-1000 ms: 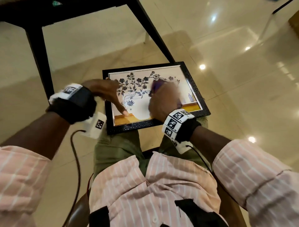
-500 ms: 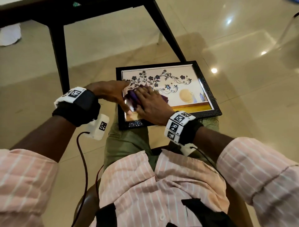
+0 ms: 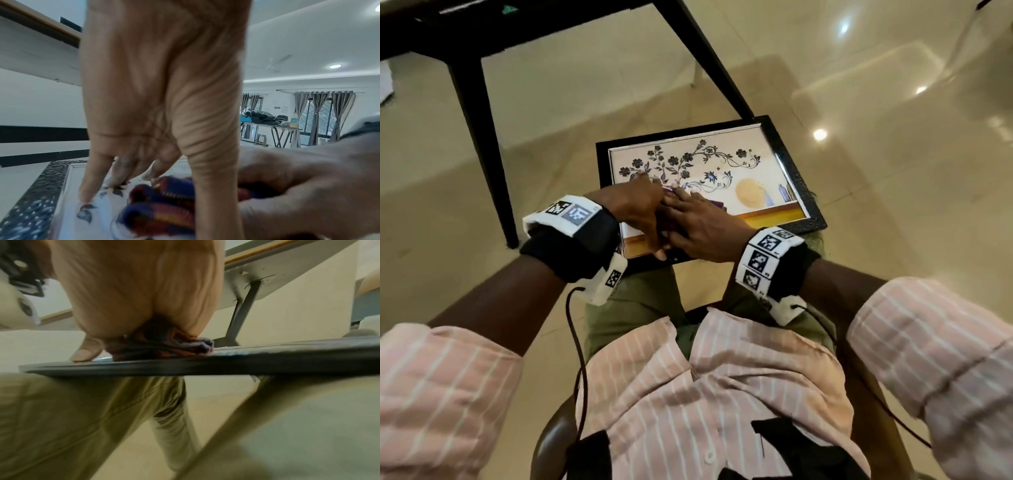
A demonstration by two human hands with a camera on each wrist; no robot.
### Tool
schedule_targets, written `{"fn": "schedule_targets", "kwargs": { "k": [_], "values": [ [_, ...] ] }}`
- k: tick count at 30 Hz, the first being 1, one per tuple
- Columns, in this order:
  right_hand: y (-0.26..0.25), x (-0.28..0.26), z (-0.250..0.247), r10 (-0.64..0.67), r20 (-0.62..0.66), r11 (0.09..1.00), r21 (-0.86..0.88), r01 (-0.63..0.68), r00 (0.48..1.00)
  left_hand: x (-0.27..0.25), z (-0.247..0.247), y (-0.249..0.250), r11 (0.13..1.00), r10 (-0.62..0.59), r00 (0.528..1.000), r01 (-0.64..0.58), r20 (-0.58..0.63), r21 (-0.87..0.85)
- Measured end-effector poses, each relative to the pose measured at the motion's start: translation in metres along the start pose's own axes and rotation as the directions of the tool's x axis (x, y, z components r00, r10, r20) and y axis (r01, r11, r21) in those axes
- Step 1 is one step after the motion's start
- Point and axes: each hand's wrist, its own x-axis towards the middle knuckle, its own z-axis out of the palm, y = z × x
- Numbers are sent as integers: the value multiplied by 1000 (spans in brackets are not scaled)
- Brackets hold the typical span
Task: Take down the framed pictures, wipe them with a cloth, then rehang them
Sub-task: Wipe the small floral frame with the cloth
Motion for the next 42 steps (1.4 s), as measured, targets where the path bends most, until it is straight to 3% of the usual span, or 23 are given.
{"fn": "schedule_targets", "kwargs": {
  "k": [2,4,6,9,11,12,16,18,20,22,23,25,26,27,28,30,31,33,34,35,38,40,42],
  "values": [
    [18,-13,-10,125,-32,989,87,-122,992,2,-1,1,1000,17,1000,-17,3,10],
    [35,-27,-16,343,-21,936,86,-340,939,3,-4,0,999,-14,1000,14,-8,36],
    [46,-38,-17,532,-12,845,76,-530,847,1,-7,3,996,-39,999,40,-11,78],
    [45,-49,-15,750,-52,658,160,-735,660,6,-8,10,993,-35,999,34,5,116],
    [37,-50,-13,835,-56,550,148,-822,548,8,-10,12,993,-37,999,34,18,115],
    [33,-50,-13,855,-54,518,129,-845,516,9,-11,12,993,-37,999,34,24,114],
    [14,-48,-18,884,-36,468,38,-883,466,6,-12,12,989,-14,999,9,30,149],
    [2,-47,-20,871,-26,491,-23,-871,491,4,-12,6,992,-13,1000,12,1,127],
    [-10,-46,-25,780,-51,619,-83,-781,624,4,-19,-8,1000,-7,996,8,-93,7],
    [-16,-43,-35,649,-95,759,13,-651,755,11,-29,-34,987,-69,964,28,-258,-158],
    [-17,-39,-43,612,-138,791,99,-604,778,15,-33,-46,970,-157,924,79,-348,-229],
    [-14,-24,-59,621,-222,783,210,-585,752,20,-36,-69,887,-412,793,237,-449,-395],
    [-11,-13,-67,631,-254,775,241,-584,733,23,-35,-79,808,-529,746,297,-404,-509],
    [-8,-3,-72,638,-276,770,267,-580,719,25,-33,-87,690,-595,745,280,-302,-667],
    [-5,6,-78,644,-289,763,300,-572,708,27,-31,-92,493,-594,790,206,-154,-845],
    [0,25,-92,661,-290,744,378,-551,692,23,-28,-91,16,-401,912,102,87,-995],
    [1,34,-100,661,-291,743,385,-547,692,26,-28,-89,-116,-340,935,69,105,-991],
    [0,51,-111,613,-330,788,317,-527,718,34,-23,-81,-228,-384,922,-41,51,-973],
    [-2,62,-116,566,-362,824,246,-510,741,40,-22,-80,-238,-456,890,-120,2,-964],
    [-2,71,-119,517,-391,853,158,-498,761,45,-22,-76,-188,-546,836,-178,-48,-966],
    [-8,102,-131,363,-420,893,-99,-439,832,42,-32,-67,82,-773,610,-177,-174,-981],
    [-15,119,-141,219,-379,917,-237,-322,899,30,-46,-55,120,-772,564,-323,-293,-939],
    [-20,130,-148,96,-315,935,-296,-194,944,20,-53,-50,67,-778,536,-447,-328,-892]
  ]
}}
